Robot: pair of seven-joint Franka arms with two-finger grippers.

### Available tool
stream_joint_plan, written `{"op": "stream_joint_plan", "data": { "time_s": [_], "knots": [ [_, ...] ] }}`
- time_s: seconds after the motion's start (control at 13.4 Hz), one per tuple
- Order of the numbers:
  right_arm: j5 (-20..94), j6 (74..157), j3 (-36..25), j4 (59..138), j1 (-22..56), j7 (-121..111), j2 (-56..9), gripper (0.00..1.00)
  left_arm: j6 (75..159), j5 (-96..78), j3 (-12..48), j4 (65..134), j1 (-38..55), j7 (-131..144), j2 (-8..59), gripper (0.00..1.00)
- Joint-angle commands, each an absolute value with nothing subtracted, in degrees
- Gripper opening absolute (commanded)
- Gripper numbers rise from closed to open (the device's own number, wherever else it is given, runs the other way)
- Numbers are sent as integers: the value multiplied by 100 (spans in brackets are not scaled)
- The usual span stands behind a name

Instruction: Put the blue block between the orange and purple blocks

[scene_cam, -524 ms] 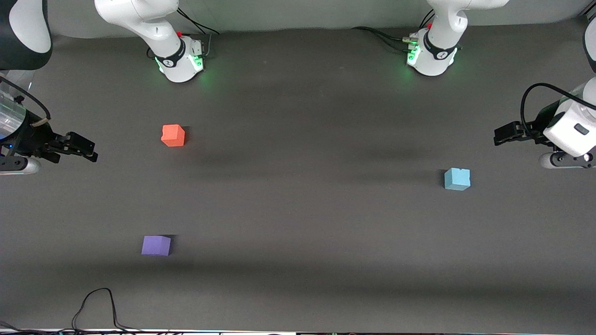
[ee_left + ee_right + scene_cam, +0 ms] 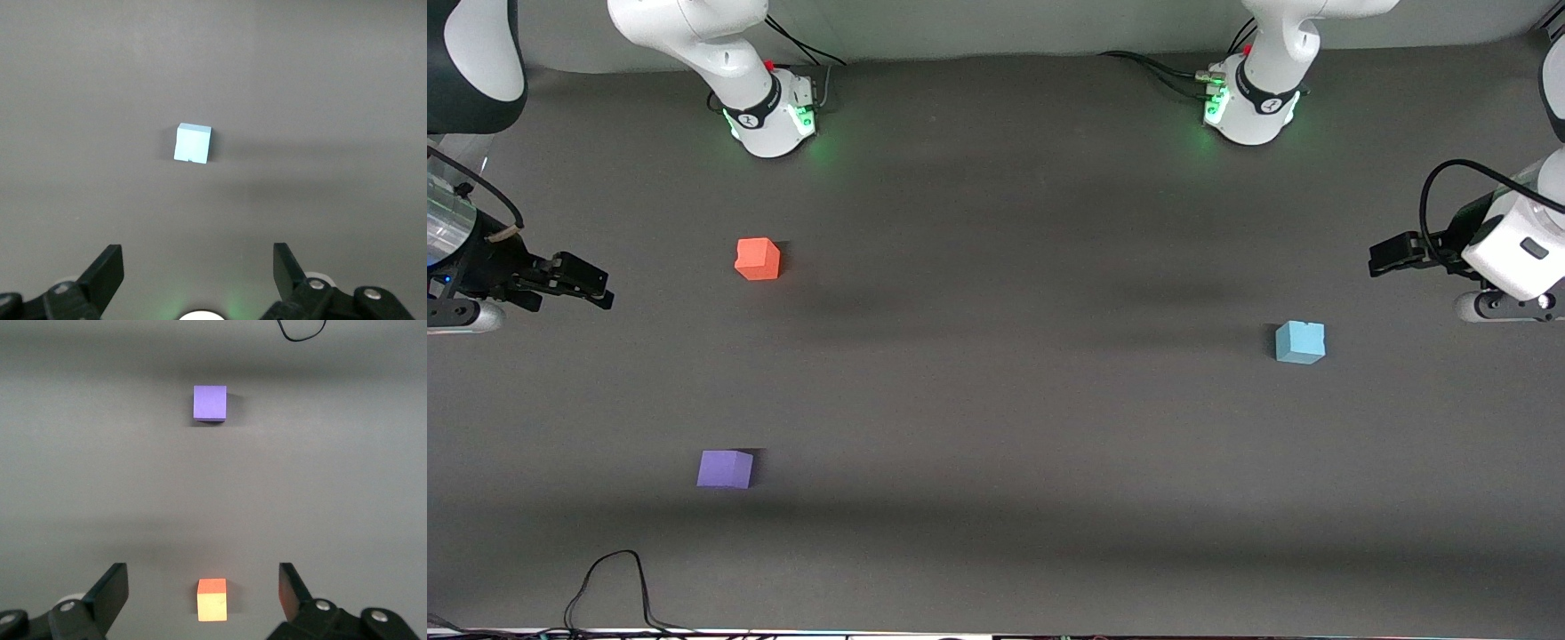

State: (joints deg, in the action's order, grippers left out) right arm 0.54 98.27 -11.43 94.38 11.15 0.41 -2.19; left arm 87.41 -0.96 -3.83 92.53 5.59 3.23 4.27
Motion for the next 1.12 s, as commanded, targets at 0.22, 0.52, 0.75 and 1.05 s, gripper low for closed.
{"op": "stream_joint_plan", "data": {
  "time_s": [0.22, 0.52, 0.75, 1.05],
  "knots": [
    [35, 9756, -1187, 9352, 1143, -9, -255, 100, 8841, 52, -422, 9806, 580, 106, 72, 100],
    [53, 9756, -1187, 9352, 1143, 18, -255, 100, 9473, 97, -431, 10623, 571, -114, -350, 100],
    [62, 9756, -1187, 9352, 1143, 18, -255, 100, 9878, 245, -422, 11493, 580, -289, -939, 100],
    [62, 9747, -1187, 9352, 1143, 26, -255, 100, 10203, 352, -422, 11802, 571, -554, -941, 100]
  ]
}}
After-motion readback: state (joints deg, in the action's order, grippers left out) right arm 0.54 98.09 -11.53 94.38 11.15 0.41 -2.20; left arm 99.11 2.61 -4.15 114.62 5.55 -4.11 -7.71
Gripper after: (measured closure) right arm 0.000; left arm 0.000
